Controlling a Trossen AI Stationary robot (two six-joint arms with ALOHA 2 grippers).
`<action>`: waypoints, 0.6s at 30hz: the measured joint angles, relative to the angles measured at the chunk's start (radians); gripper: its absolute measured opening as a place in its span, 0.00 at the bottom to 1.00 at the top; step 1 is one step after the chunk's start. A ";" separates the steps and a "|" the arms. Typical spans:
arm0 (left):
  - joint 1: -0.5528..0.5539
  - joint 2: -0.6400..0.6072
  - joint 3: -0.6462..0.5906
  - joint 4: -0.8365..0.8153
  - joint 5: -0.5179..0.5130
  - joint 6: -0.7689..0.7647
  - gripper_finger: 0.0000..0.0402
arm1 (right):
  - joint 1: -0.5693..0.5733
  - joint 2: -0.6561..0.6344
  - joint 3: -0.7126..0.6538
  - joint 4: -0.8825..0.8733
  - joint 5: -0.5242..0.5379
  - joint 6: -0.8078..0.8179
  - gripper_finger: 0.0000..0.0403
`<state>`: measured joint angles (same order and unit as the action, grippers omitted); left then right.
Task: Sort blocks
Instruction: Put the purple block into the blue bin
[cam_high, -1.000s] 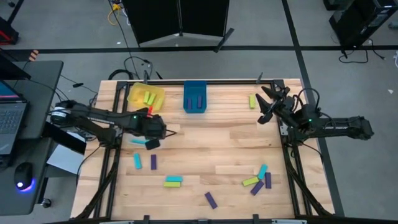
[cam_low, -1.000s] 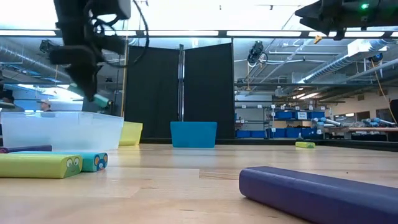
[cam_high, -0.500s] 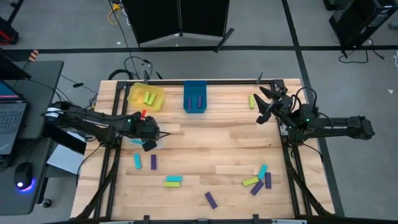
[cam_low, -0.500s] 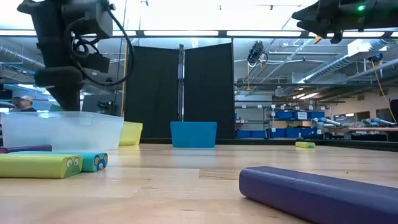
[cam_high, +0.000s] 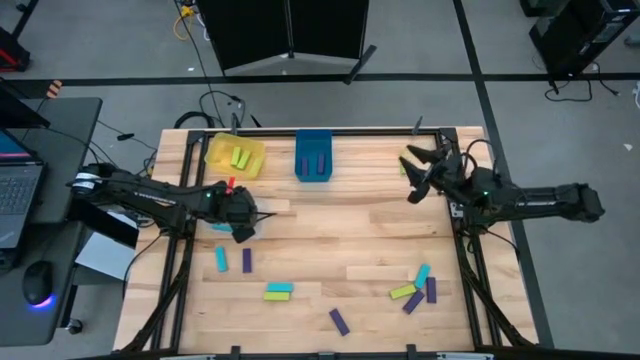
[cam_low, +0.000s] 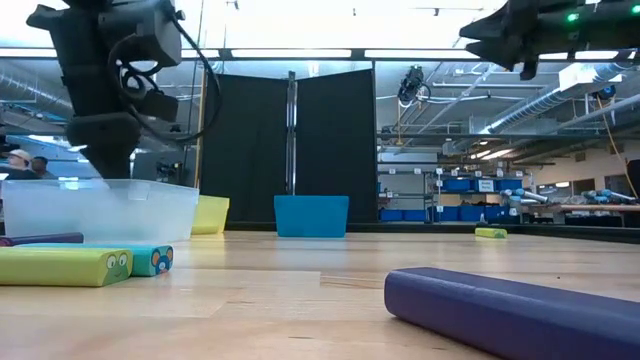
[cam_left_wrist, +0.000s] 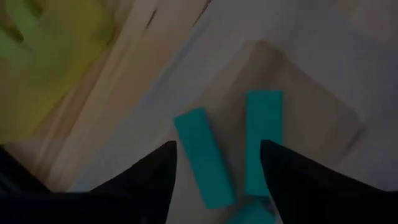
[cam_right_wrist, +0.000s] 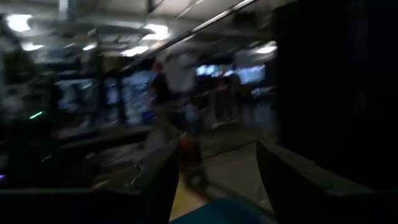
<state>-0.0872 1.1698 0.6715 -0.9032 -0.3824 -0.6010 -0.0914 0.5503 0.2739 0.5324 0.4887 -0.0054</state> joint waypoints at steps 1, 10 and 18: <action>0.000 0.000 0.012 0.000 0.000 0.000 0.60 | 0.002 0.015 0.012 -0.024 -0.029 0.025 0.55; -0.014 -0.036 0.133 0.082 -0.036 0.126 0.61 | 0.133 0.246 0.180 -0.185 -0.110 0.111 0.57; -0.065 -0.130 0.128 0.302 -0.164 0.258 0.61 | 0.360 0.517 0.360 -0.217 -0.094 0.051 0.58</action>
<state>-0.1521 1.0400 0.7994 -0.6011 -0.5461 -0.3434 0.2683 1.0673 0.6338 0.3158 0.3943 0.0452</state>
